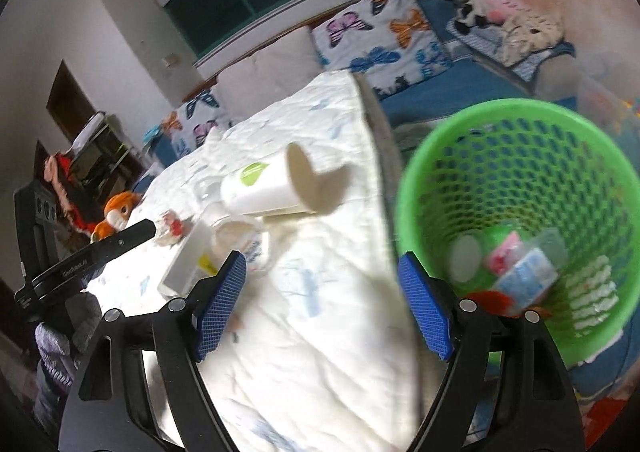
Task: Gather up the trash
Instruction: 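Move both tools back over the bed toward the tissue and round container, then grasp the crumpled white tissue with the left tool while the right tool grasps the clear round container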
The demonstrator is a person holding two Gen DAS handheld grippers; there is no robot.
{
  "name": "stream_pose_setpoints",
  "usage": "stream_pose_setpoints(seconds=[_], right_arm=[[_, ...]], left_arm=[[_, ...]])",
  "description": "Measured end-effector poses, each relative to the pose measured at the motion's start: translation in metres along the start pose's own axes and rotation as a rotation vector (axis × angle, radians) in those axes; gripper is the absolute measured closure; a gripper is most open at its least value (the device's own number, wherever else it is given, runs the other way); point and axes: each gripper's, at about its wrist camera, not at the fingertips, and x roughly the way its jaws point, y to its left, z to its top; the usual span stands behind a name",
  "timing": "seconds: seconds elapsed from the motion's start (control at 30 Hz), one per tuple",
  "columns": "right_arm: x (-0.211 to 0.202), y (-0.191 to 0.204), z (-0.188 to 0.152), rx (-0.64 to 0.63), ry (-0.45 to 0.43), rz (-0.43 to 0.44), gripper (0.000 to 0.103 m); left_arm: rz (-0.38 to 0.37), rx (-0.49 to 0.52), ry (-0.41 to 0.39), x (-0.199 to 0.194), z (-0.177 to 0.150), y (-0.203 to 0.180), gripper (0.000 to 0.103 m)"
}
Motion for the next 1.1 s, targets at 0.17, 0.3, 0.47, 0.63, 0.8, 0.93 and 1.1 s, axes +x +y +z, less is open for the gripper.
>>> stream_pose_setpoints(seconds=[0.17,0.3,0.47,0.63,0.8,0.93,1.1], right_arm=[[0.027,0.024,0.0,-0.047,0.04,0.045,0.024],[0.049,0.039,0.001,-0.065,0.067,0.068,0.024],[0.068,0.052,0.003,-0.082,0.083,0.076,0.022],[0.086,0.059,0.006,-0.1,0.099,0.074,0.022],[0.099,0.063,0.006,-0.125,0.111,0.045,0.022],[0.107,0.063,0.003,-0.133,0.124,0.038,0.021],[0.11,0.061,0.002,-0.129,0.131,0.043,0.029]], left_arm=[[0.051,-0.042,-0.007,-0.006,-0.001,0.032,0.049],[0.091,-0.067,-0.004,-0.01,-0.004,0.055,0.049],[0.119,-0.097,0.0,-0.011,-0.006,0.074,0.043],[0.148,-0.107,0.008,-0.007,-0.005,0.089,0.036],[0.169,-0.111,0.019,0.0,-0.001,0.102,0.029],[0.182,-0.107,0.032,0.01,0.002,0.11,0.026],[0.202,-0.094,0.041,0.025,0.011,0.116,0.025]])
